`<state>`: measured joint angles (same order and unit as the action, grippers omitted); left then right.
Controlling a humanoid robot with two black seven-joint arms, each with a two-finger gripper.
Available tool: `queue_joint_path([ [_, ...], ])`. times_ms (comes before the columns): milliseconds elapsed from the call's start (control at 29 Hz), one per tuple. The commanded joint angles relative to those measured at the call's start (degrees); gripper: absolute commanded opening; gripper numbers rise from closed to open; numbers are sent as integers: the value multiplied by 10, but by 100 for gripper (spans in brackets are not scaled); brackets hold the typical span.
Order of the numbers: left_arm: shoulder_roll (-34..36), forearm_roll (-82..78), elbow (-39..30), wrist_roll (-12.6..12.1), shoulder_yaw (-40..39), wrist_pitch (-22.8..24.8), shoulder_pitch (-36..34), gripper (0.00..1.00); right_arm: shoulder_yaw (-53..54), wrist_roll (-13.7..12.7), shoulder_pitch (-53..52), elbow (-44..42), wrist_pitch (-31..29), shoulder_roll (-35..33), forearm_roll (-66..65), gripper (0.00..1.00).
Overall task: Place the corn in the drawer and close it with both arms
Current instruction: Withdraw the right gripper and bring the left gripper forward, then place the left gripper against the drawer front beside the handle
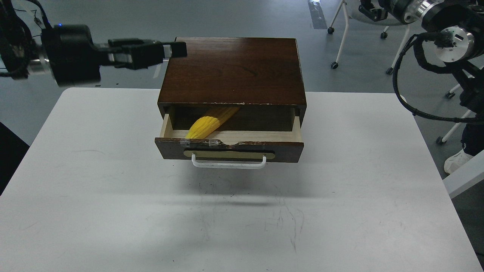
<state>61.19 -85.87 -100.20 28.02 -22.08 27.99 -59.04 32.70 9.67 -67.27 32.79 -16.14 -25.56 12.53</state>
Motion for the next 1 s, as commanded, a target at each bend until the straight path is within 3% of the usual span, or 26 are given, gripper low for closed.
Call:
queue_joint_path([
  [0, -5, -69, -8, 0, 52, 0, 15, 0, 114, 1, 66, -2, -3, 15, 21, 100],
  [172, -42, -216, -8, 0, 90, 0, 40, 0, 153, 2, 133, -1, -23, 30, 22, 100],
  [276, -60, -294, -5, 0, 92, 0, 62, 0, 154, 16, 158, -2, -35, 31, 22, 100],
  [586, -118, -302, 6, 0, 84, 0, 64, 0, 155, 26, 174, -3, -46, 31, 22, 100],
  [966, -135, -303, 39, 0, 83, 0, 45, 0, 148, 25, 176, -3, -47, 31, 21, 100],
])
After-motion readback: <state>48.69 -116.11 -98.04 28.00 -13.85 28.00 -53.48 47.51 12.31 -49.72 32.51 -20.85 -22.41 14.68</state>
